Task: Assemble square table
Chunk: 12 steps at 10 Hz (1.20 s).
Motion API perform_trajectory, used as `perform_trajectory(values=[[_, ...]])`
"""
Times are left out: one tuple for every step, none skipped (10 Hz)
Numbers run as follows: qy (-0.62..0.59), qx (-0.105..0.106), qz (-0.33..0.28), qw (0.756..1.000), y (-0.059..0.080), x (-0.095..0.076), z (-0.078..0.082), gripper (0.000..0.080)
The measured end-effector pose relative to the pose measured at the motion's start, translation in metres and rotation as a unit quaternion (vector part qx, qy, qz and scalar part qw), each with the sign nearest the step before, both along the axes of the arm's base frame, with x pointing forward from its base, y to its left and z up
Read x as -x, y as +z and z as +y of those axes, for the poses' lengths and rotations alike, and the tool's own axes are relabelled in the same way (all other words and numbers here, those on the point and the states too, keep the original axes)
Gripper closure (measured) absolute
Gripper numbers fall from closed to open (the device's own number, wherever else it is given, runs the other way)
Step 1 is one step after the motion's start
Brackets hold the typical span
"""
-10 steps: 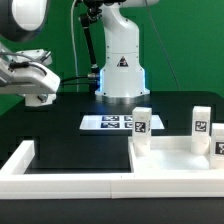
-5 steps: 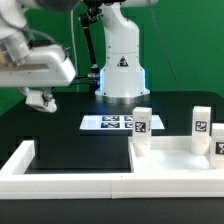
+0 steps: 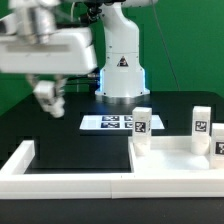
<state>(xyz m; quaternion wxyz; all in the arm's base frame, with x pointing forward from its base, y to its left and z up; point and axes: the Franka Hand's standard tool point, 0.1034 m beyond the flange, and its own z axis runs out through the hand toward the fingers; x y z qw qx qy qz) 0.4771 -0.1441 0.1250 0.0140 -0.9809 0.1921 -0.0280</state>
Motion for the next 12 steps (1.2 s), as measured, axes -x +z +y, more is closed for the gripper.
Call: perform_trajectory(values=[[0.007,0.009,-0.031,0.999,0.014,-0.019,0.015,0.0509],[0.010,0.021,-0.059,0.998,0.024,-0.030,0.013,0.0509],[0.006,0.049,-0.102,0.994,0.023,-0.030,0.006,0.0509],[0.006,0.067,-0.126,0.990,0.020,-0.026,0.006,0.0509],[0.006,0.073,-0.133,0.988,0.020,-0.025,0.007,0.0509],[0.006,0.071,-0.131,0.989,0.020,-0.025,0.007,0.0509],[0.001,0.073,-0.134,0.988,0.019,-0.028,0.010,0.0509],[0.004,0.088,-0.156,0.984,0.017,-0.047,0.033,0.0509],[0.027,0.091,-0.163,0.982,0.016,-0.069,0.061,0.0509],[0.046,0.092,-0.172,0.980,0.025,-0.096,0.080,0.0509],[0.051,0.088,-0.173,0.980,0.035,-0.109,0.085,0.0509],[0.051,0.091,-0.176,0.979,0.035,-0.109,0.083,0.0509]])
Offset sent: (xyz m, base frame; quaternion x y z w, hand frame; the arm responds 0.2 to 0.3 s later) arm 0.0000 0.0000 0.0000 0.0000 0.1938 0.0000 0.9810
